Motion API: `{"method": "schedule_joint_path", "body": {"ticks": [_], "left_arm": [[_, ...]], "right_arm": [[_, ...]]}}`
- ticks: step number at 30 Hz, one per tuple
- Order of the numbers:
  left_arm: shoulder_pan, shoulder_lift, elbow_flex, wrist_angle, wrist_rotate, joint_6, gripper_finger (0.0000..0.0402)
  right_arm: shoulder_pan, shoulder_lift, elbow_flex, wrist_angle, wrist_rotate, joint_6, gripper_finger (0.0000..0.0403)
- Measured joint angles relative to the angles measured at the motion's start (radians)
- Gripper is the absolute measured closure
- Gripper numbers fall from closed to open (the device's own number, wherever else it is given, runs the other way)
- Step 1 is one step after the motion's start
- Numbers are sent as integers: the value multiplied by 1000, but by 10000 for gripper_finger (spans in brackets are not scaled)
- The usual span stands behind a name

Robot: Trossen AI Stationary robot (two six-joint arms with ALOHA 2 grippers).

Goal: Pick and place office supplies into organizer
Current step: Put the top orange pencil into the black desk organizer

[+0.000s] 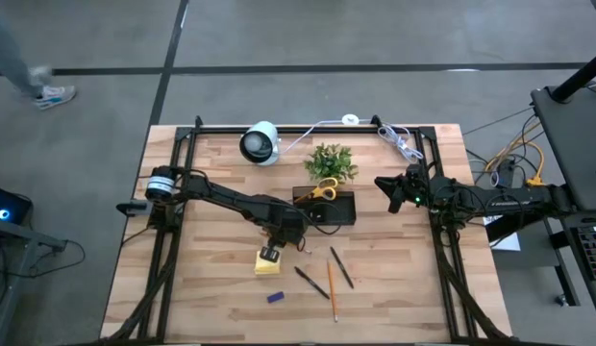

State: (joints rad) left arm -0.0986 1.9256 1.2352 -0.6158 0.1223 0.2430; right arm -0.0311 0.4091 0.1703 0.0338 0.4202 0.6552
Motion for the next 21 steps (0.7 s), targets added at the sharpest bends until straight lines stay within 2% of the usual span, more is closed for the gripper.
{"method": "schedule_joint_path", "body": {"ticks": [21], "left_arm": [[2, -16, -3, -2, 4, 29, 401]], "right_arm": [[0, 0, 0, 0, -1, 0, 351]]}}
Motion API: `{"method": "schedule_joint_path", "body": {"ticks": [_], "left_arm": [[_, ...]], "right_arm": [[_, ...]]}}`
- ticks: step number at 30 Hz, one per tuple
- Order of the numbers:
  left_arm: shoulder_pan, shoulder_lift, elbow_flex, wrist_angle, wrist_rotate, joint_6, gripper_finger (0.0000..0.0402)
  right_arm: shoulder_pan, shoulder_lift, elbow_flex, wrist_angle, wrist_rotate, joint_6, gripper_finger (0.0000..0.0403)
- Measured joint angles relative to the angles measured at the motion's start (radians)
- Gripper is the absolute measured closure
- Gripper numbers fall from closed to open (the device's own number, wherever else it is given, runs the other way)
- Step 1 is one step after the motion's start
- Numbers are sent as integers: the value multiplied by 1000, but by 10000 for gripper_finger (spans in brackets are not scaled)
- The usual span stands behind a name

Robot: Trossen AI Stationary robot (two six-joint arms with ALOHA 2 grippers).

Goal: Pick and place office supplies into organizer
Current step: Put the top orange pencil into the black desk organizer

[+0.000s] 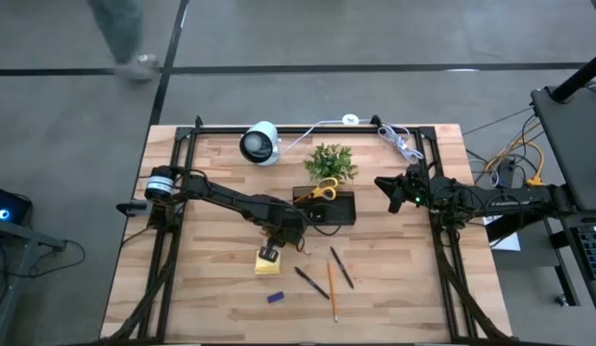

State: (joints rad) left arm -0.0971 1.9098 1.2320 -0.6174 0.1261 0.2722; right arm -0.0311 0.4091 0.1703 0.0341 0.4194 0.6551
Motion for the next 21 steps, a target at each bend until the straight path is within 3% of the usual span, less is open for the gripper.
{"method": "schedule_joint_path", "body": {"ticks": [21], "left_arm": [[2, -16, 0, 5, 1, 2, 401]], "right_arm": [[0, 0, 0, 0, 0, 0, 351]]}}
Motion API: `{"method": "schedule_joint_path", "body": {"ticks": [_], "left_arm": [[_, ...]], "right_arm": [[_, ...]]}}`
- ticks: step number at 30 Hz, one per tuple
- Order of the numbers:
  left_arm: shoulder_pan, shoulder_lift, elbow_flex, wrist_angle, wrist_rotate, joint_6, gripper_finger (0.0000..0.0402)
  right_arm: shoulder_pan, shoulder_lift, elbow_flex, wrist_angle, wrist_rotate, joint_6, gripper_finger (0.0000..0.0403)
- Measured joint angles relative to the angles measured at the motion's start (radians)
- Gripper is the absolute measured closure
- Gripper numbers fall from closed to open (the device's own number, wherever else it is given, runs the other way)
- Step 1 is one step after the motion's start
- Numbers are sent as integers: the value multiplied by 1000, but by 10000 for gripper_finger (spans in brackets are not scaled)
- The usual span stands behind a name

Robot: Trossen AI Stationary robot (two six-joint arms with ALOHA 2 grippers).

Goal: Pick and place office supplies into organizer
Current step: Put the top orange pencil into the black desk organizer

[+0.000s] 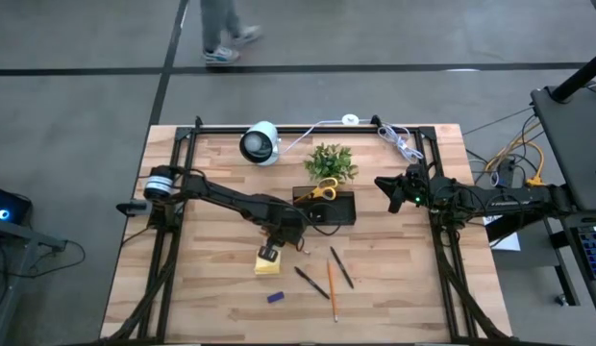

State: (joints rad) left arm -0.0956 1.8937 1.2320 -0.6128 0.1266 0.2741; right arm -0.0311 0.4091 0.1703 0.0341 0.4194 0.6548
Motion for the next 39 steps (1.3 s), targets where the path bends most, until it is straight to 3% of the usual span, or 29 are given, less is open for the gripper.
{"method": "schedule_joint_path", "body": {"ticks": [13, 39], "left_arm": [[3, -23, 13, 42, 50, -3, 401], [17, -96, 38, 82, 53, -5, 401]], "right_arm": [[0, 0, 0, 0, 0, 0, 351], [0, 0, 0, 0, -1, 0, 351]]}}
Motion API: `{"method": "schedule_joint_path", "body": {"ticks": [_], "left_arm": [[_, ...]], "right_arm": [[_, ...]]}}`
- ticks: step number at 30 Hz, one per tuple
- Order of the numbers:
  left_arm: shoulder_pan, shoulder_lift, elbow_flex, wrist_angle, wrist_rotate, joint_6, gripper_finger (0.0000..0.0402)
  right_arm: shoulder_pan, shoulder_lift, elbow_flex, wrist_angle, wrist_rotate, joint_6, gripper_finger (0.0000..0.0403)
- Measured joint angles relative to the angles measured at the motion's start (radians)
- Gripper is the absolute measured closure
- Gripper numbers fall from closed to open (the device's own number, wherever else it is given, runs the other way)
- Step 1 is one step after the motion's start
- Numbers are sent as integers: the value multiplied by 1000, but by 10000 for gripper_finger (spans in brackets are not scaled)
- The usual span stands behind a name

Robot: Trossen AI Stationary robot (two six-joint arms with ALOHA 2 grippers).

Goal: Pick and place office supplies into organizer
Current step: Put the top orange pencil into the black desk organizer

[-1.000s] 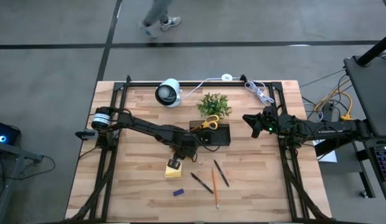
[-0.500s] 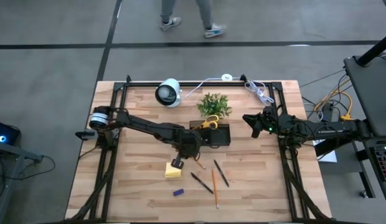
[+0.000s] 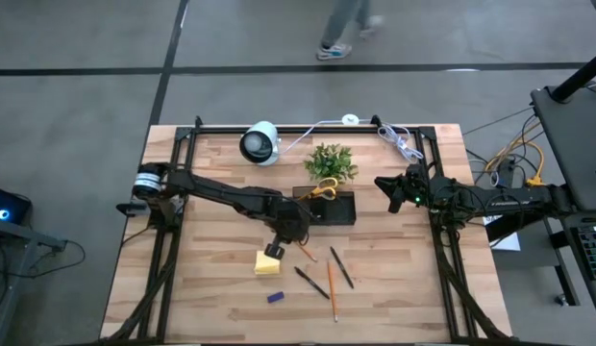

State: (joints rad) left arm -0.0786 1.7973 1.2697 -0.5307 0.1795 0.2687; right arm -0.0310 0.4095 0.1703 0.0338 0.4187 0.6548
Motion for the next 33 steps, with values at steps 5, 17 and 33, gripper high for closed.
{"method": "schedule_joint_path", "body": {"ticks": [5, 17, 33], "left_arm": [[11, -74, -3, 35, 0, -39, 401], [94, -411, -206, 451, -140, -343, 401], [112, -1026, -655, 688, -476, -420, 401]], "right_arm": [[0, 0, 0, 0, 0, -1, 351], [0, -1, 0, 1, -16, 34, 351], [1, 0, 0, 7, -65, 44, 351]]}}
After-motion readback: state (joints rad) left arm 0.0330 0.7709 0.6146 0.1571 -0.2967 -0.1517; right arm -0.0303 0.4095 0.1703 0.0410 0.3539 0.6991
